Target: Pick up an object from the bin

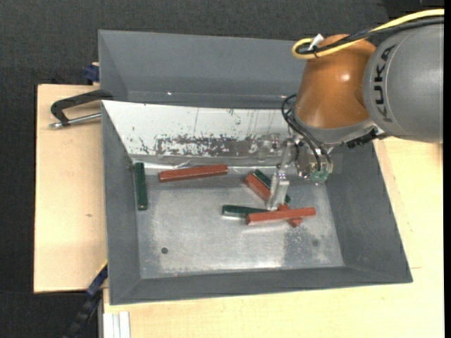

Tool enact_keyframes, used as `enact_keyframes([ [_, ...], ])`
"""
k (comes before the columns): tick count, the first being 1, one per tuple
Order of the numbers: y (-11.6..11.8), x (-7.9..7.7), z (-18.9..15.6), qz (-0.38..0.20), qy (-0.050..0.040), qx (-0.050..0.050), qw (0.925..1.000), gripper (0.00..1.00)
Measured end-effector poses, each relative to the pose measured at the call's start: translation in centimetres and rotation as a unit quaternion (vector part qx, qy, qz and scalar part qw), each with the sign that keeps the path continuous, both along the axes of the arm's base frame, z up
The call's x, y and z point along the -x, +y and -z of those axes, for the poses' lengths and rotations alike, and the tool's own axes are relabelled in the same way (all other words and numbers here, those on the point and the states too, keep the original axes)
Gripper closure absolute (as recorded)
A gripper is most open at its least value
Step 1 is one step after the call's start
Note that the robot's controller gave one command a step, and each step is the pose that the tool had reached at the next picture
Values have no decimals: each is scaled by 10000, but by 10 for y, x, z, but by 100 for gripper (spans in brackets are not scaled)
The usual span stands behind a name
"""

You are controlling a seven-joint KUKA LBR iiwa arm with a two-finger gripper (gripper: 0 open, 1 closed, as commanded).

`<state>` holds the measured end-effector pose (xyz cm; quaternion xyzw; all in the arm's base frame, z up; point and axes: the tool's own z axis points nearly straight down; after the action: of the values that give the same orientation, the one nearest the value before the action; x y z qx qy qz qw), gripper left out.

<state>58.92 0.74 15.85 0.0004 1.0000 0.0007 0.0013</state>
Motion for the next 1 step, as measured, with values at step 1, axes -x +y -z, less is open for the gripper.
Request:
enact_keyframes([
  [1, 0, 0, 0, 0, 0, 0, 10000, 0],
])
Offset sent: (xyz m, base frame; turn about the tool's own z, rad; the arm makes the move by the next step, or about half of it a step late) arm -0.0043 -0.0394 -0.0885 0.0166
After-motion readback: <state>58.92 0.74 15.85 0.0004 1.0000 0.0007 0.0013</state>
